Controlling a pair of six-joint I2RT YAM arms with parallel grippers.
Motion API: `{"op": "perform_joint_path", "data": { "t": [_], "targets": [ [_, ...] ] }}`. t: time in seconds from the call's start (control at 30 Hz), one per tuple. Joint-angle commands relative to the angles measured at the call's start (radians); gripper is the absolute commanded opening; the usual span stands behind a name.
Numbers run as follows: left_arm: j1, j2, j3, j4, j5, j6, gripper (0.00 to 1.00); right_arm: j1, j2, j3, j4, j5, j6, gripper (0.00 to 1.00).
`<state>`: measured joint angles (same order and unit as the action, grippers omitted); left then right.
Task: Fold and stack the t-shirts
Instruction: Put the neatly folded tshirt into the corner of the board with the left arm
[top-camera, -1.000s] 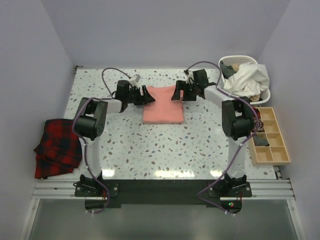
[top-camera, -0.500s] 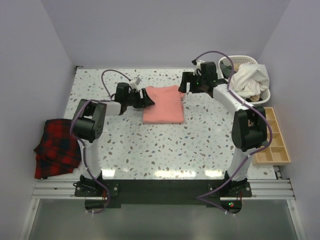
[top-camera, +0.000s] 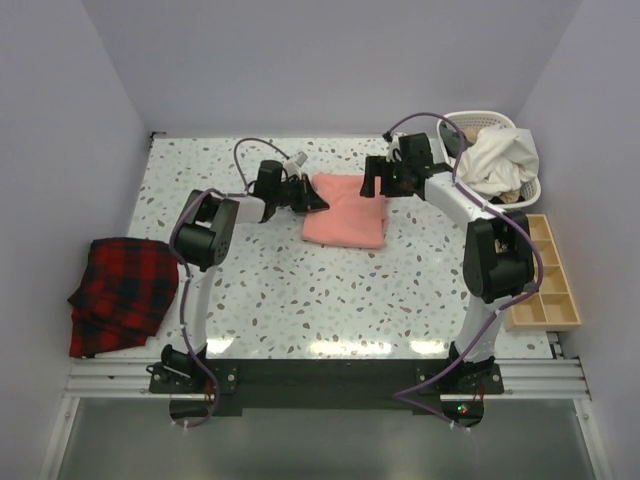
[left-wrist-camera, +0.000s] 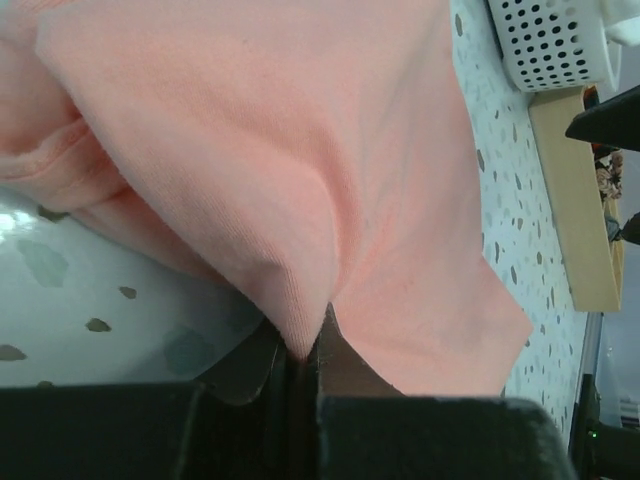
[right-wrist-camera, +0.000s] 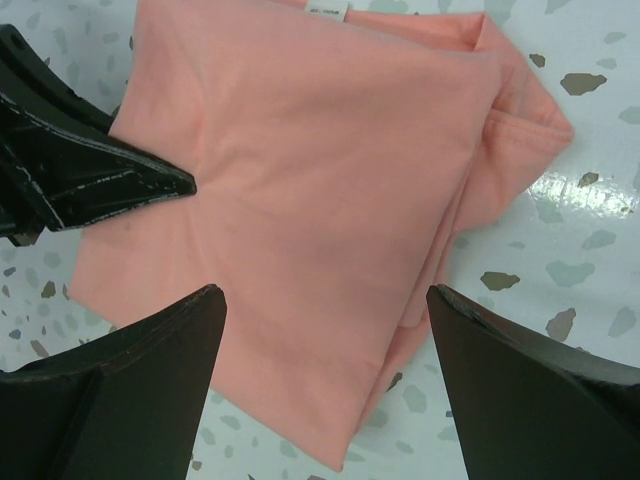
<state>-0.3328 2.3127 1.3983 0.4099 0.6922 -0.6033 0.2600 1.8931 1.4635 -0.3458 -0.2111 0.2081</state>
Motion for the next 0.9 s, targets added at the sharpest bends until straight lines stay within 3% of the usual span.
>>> {"op": "perform_joint_path", "data": {
  "t": [0.0,0.13,0.33,0.53,0.73,0.87],
  "targets": [
    [0.084,0.01,0.141,-0.181,-0.017,0.084,0.0,-0.002,-0.049,0.0,-0.007,0.022,-0.022,0.86],
    [0.182,0.01,0.383,-0.571,-0.12,0.267,0.0,-0.002,-0.052,-0.009,-0.007,0.026,-0.026,0.86],
    [0.369,0.063,0.643,-0.87,-0.224,0.439,0.0,-0.004,-0.031,0.0,-0.01,0.007,-0.027,0.86],
    [0.535,0.122,0.769,-0.968,-0.308,0.549,0.0,-0.002,-0.009,0.015,-0.015,-0.011,-0.027,0.86],
    [0.595,0.246,0.967,-1.031,-0.393,0.628,0.0,-0.004,0.017,0.029,-0.018,-0.031,-0.026,0.86],
    [0.624,0.269,0.978,-0.981,-0.44,0.639,0.0,-0.004,0.052,0.034,-0.013,-0.048,-0.019,0.86]
  ]
}}
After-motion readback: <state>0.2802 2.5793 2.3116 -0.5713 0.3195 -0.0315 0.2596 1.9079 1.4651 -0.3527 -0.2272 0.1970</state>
